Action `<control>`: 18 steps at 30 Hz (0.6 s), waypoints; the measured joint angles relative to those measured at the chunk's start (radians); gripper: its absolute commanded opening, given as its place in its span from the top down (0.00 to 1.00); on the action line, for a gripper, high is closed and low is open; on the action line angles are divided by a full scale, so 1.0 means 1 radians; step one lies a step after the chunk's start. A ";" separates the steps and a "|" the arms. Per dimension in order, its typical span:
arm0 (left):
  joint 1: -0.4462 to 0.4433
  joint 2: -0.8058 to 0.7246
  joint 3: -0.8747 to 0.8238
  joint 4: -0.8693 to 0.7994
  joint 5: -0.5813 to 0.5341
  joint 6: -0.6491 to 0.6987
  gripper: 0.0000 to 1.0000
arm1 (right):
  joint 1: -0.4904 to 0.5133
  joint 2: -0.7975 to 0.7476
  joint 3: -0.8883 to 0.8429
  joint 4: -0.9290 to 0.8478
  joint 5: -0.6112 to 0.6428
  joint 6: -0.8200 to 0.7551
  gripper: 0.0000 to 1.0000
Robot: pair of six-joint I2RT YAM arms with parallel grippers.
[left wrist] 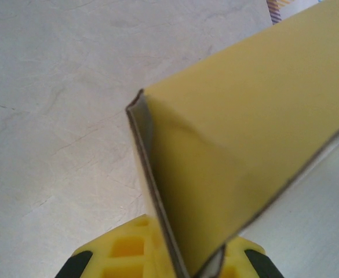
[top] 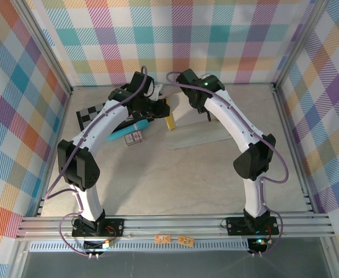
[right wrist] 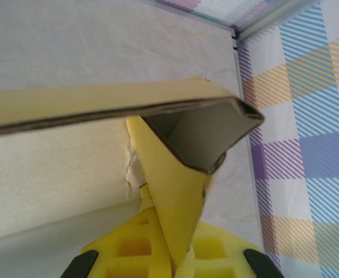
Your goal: Fold the paper box
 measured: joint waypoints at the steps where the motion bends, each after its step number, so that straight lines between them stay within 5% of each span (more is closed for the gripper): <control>1: 0.000 0.000 0.000 -0.003 0.000 -0.005 1.00 | -0.006 -0.010 -0.005 0.015 -0.034 -0.023 0.97; 18: 0.000 0.000 -0.009 0.002 0.018 -0.018 1.00 | -0.164 -0.154 -0.218 0.184 -0.485 -0.061 0.73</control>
